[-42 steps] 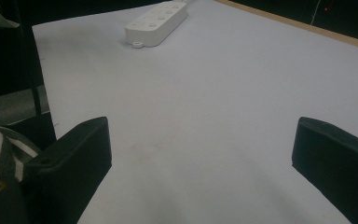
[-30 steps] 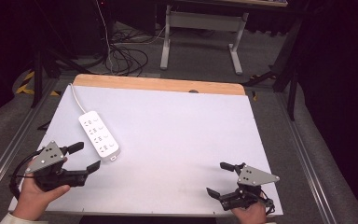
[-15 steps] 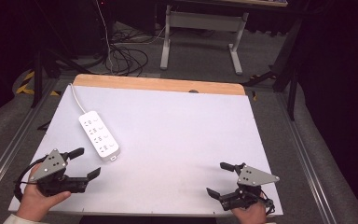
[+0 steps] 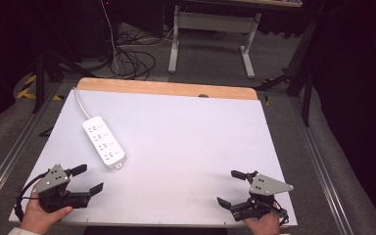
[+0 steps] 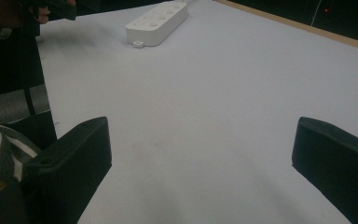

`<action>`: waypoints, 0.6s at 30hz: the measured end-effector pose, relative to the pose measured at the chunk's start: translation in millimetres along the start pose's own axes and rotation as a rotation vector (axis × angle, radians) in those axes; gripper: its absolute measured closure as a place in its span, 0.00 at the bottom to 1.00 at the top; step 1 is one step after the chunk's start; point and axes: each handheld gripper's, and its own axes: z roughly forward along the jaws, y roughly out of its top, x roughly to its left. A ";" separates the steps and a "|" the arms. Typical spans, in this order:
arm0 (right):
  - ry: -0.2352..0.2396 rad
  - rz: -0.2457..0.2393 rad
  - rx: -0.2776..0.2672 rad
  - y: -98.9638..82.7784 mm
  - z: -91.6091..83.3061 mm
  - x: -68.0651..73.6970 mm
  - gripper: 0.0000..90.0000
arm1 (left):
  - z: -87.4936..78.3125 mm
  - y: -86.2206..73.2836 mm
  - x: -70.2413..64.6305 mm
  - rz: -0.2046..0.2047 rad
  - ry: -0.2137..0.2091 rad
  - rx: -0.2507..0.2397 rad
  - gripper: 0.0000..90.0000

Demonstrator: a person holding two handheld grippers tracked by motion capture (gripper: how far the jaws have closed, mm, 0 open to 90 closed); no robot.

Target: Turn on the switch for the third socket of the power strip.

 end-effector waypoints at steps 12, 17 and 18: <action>0.002 0.000 0.003 0.0 0.7 0.1 0.06 | 5.7 -3.3 -6.0 0.091 0.004 0.016 0.17; 0.001 -0.001 0.006 -0.1 1.4 -0.5 0.06 | 5.9 -3.2 -2.2 0.055 0.043 0.018 0.17; 0.001 -0.001 0.007 -0.1 1.6 -0.6 0.06 | 5.1 -2.9 -1.2 0.045 0.039 0.016 0.17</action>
